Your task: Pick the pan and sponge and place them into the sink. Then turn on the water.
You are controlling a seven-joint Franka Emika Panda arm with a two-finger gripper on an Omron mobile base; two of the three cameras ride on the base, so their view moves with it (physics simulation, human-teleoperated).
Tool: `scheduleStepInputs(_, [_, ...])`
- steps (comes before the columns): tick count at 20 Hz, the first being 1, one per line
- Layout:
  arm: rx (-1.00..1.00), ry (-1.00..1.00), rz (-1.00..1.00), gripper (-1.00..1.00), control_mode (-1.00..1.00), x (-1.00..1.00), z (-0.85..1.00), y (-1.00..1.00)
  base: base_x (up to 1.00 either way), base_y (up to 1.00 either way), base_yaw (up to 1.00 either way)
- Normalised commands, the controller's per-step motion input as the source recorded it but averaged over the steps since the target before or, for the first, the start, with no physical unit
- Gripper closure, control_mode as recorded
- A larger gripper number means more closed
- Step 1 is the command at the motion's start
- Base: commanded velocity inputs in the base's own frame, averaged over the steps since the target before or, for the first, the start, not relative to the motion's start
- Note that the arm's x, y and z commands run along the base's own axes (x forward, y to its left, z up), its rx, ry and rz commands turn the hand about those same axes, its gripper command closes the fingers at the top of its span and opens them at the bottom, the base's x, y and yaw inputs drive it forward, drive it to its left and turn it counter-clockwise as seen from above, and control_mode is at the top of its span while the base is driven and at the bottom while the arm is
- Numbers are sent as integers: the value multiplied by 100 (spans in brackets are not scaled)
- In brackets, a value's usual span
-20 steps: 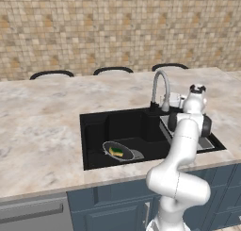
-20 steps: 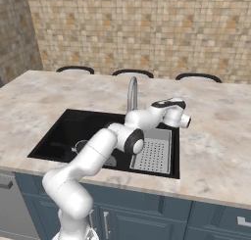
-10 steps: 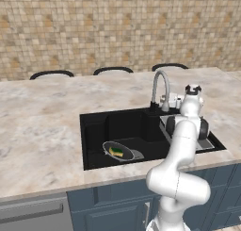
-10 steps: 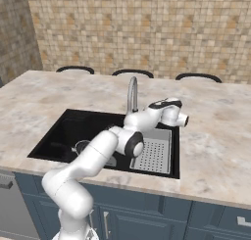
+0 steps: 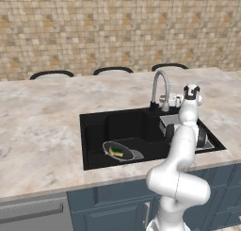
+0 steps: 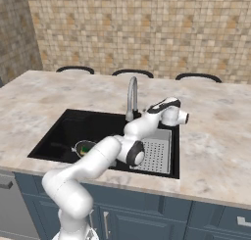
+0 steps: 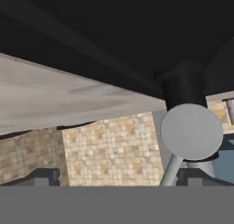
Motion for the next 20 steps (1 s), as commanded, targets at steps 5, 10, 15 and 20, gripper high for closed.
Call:
scheduleStepInputs(5, [-4, 10, 3, -100, -100, 55, -15, 5, 0, 0, 0])
scheduleStepInputs(10, [-5, 8, 2, -100, -100, 54, -16, 2, 0, 0, 0])
scheduleStepInputs(15, [-4, 6, 3, -100, -100, 59, -14, 3, 0, 0, 0])
scheduleStepInputs(20, [-1, 2, 3, -100, -100, 58, -5, -4, 0, 0, 0])
